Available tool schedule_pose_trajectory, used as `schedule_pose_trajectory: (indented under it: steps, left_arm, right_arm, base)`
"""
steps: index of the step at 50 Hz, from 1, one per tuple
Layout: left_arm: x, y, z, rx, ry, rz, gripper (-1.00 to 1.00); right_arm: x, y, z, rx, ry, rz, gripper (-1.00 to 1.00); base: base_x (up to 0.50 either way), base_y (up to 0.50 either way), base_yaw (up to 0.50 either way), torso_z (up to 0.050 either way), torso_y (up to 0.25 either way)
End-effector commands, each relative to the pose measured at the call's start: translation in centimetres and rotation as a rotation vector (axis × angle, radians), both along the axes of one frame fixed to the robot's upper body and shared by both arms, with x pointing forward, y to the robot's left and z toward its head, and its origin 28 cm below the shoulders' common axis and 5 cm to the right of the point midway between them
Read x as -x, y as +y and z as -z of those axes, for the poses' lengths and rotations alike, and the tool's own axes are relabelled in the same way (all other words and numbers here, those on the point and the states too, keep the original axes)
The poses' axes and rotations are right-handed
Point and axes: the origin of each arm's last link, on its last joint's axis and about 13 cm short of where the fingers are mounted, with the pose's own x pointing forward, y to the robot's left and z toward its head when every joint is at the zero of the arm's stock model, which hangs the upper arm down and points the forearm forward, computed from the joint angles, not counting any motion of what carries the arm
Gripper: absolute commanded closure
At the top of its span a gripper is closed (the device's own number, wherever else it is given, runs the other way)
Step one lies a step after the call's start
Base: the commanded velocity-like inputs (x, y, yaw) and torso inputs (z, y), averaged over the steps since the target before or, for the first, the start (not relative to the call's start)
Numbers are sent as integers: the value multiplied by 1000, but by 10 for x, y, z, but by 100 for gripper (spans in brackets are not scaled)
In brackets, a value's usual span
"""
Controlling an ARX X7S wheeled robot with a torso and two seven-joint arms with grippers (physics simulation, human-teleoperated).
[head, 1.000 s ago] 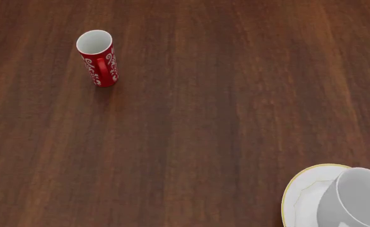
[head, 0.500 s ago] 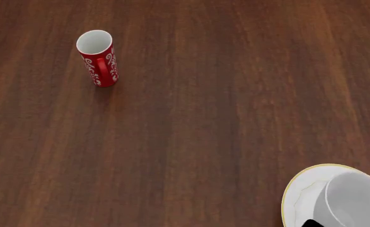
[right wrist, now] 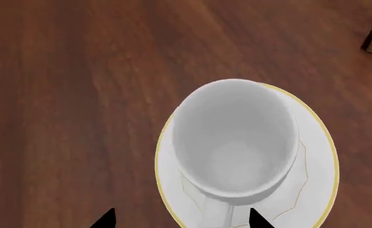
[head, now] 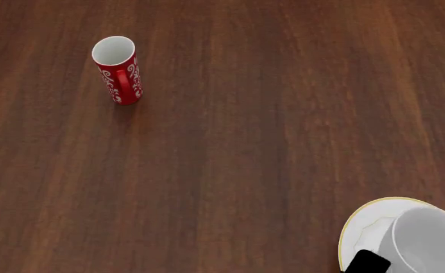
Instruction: Put the white mug on the plate.
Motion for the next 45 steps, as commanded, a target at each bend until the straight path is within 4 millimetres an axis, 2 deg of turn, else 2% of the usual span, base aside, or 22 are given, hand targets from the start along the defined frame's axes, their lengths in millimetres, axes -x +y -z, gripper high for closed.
schedule_pose_trajectory:
  steps: [1, 14, 24, 30, 31, 32, 37, 39, 42, 45]
  left_arm:
    - [-8, -6, -11, -24, -16, 28, -100]
    - [-9, -7, -12, -28, -14, 35, -100]
    - [-7, -6, -14, -32, -16, 34, -100]
    - [-5, -6, -15, -34, -15, 35, -100]
    - [-5, -6, -15, -35, -15, 35, -100]
    - [-4, -6, -15, -36, -14, 35, -100]
    - [-3, -5, -16, -38, -17, 37, -100]
    - [-3, -6, -17, -41, -18, 39, -100]
    - [-3, -7, -17, -46, -16, 44, -100]
    - [-4, -8, -18, -48, -15, 43, -100]
  right_arm:
    - [19, 20, -25, 100, -89, -72, -100]
    - [52, 41, -72, 249, -209, -88, -100]
    - [69, 34, -79, 332, -244, -19, -100]
    - [79, 25, -73, 410, -243, -4, -100]
    - [81, 23, -72, 403, -248, 0, -100]
    - [84, 24, -73, 386, -328, -51, -100]
    - [92, 17, -66, 407, -326, -18, -100]
    - [78, 25, -71, 407, -350, 2, -100]
    - [75, 25, -71, 425, -392, 24, -100]
    - [75, 19, -68, 555, -409, 29, -100]
  base:
    - [0, 0, 0, 0, 0]
    - [0, 0, 0, 0, 0]
    - [0, 0, 0, 0, 0]
    - [0, 0, 0, 0, 0]
    - [0, 0, 0, 0, 0]
    - [0, 0, 0, 0, 0]
    - [0, 0, 0, 0, 0]
    - [0, 0, 0, 0, 0]
    - [0, 0, 0, 0, 0]
    - [0, 0, 0, 0, 0]
